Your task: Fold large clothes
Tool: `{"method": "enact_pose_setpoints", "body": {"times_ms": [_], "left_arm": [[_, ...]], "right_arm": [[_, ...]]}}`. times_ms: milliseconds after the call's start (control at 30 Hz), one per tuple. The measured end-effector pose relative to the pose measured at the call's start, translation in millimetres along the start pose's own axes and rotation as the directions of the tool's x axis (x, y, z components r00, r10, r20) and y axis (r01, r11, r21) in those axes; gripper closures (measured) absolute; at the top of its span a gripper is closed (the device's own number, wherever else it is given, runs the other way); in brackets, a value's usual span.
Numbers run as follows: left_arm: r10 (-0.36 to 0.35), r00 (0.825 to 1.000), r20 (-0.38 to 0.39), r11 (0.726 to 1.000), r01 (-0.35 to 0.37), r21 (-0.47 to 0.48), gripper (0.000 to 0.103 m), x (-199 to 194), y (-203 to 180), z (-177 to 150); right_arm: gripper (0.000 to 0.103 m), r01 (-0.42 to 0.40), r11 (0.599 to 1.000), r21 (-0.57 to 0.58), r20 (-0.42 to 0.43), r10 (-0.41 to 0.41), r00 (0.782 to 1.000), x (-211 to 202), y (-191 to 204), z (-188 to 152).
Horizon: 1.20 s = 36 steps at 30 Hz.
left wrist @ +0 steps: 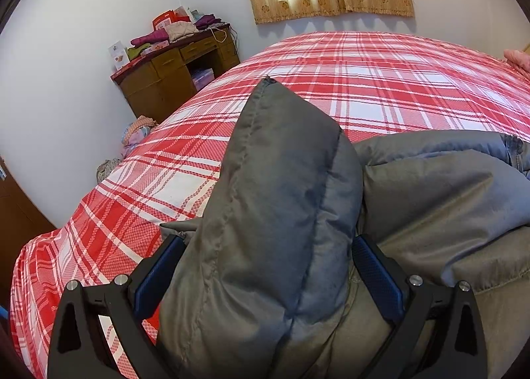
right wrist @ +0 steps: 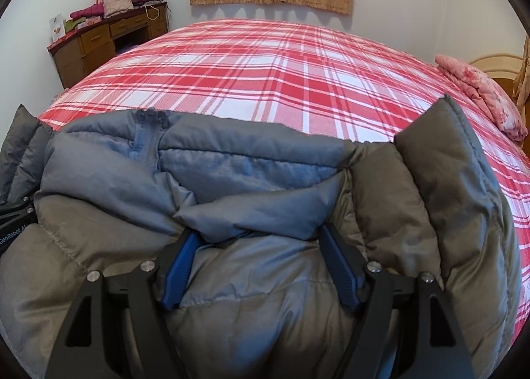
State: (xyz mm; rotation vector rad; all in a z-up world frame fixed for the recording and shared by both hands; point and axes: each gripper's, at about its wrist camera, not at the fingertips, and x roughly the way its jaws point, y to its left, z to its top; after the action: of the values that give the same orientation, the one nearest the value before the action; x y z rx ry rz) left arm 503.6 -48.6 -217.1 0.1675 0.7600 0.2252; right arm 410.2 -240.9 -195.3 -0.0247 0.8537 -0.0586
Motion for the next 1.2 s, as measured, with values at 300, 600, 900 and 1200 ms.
{"method": "enact_pose_setpoints", "body": {"times_ms": [300, 600, 900, 1200], "left_arm": [[-0.041, 0.999, 0.003, 0.995, 0.041, -0.091, 0.001, -31, 25, 13], [0.090, 0.994, 0.057, 0.996, -0.091, 0.007, 0.001, -29, 26, -14], [0.081, 0.996, 0.031, 0.997, -0.082, 0.010, 0.001, -19, 22, -17], [-0.012, 1.000, -0.010, 0.995, 0.010, -0.102, 0.001, -56, 59, -22]], "right_arm": [[0.027, -0.011, 0.999, 0.034, 0.079, 0.009, 0.997, -54, 20, 13], [0.028, 0.052, 0.999, 0.013, 0.000, -0.052, 0.999, -16, 50, -4], [0.026, 0.075, 0.997, -0.030, -0.013, -0.076, 0.997, -6, 60, -9], [0.026, 0.020, 0.999, -0.027, 0.016, -0.019, 1.000, -49, 53, -19]]}}
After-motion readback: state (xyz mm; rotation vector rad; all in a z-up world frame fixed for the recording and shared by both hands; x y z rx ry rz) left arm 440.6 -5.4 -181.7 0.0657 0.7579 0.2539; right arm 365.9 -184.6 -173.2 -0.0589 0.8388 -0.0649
